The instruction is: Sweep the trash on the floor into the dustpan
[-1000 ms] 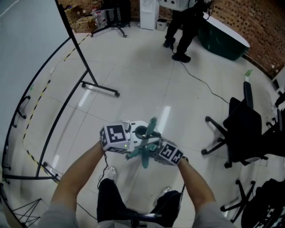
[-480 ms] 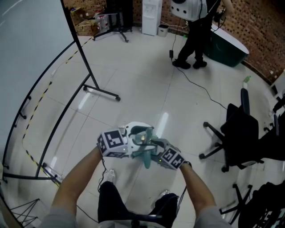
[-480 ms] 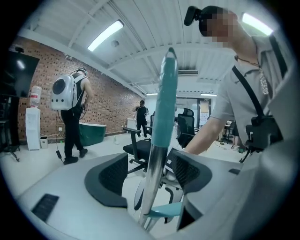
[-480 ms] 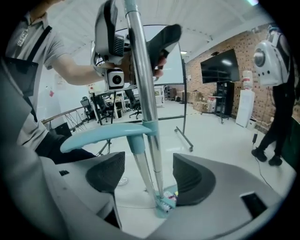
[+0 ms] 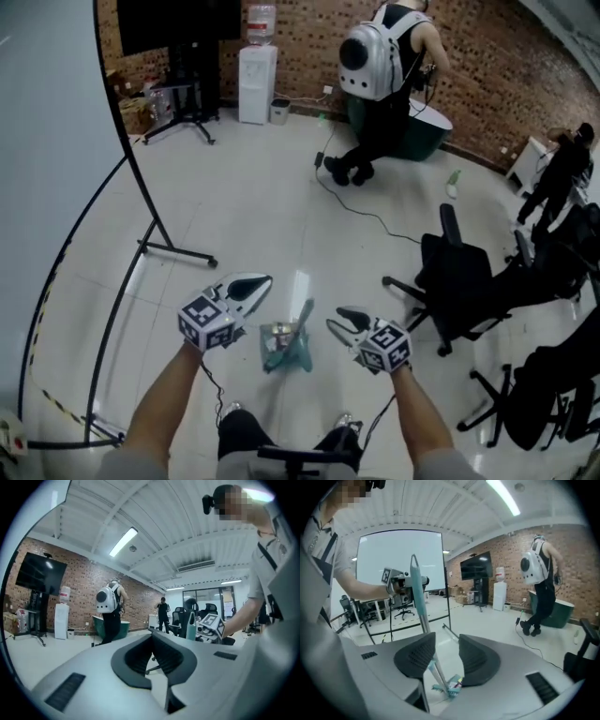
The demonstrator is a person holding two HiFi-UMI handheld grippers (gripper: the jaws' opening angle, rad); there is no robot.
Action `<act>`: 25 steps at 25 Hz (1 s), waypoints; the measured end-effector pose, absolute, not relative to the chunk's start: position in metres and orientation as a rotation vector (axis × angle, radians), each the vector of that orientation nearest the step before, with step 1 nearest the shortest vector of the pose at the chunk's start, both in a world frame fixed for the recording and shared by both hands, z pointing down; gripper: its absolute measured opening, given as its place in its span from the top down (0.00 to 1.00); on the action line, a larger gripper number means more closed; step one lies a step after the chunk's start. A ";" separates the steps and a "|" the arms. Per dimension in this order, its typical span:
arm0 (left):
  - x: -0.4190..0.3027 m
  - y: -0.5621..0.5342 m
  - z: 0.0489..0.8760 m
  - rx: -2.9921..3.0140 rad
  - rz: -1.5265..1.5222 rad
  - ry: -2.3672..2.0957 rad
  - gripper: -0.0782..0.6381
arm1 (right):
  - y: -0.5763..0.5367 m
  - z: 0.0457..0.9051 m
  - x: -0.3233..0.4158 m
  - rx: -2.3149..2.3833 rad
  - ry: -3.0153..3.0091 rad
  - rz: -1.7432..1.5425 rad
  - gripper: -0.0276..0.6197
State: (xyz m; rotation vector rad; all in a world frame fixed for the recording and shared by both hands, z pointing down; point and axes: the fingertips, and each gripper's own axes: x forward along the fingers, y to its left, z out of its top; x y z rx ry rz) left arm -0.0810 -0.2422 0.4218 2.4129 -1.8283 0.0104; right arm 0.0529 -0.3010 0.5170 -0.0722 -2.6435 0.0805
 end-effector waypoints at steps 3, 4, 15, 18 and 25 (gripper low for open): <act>-0.073 -0.249 0.415 2.460 0.042 -1.743 0.89 | -0.300 0.478 0.056 0.163 -2.716 0.054 0.89; -0.067 -0.249 0.414 2.484 0.075 -1.700 0.89 | -0.298 0.468 0.057 0.251 -2.726 0.048 0.95; -0.030 -0.221 0.390 2.571 0.187 -1.435 0.88 | -0.233 0.397 0.075 0.732 -2.744 0.233 0.95; -0.023 -0.215 0.387 2.553 0.185 -1.432 0.88 | -0.221 0.383 0.076 0.774 -2.783 0.302 0.95; -0.017 -0.199 0.395 2.528 0.191 -1.420 0.88 | -0.205 0.375 0.075 0.792 -2.827 0.322 0.95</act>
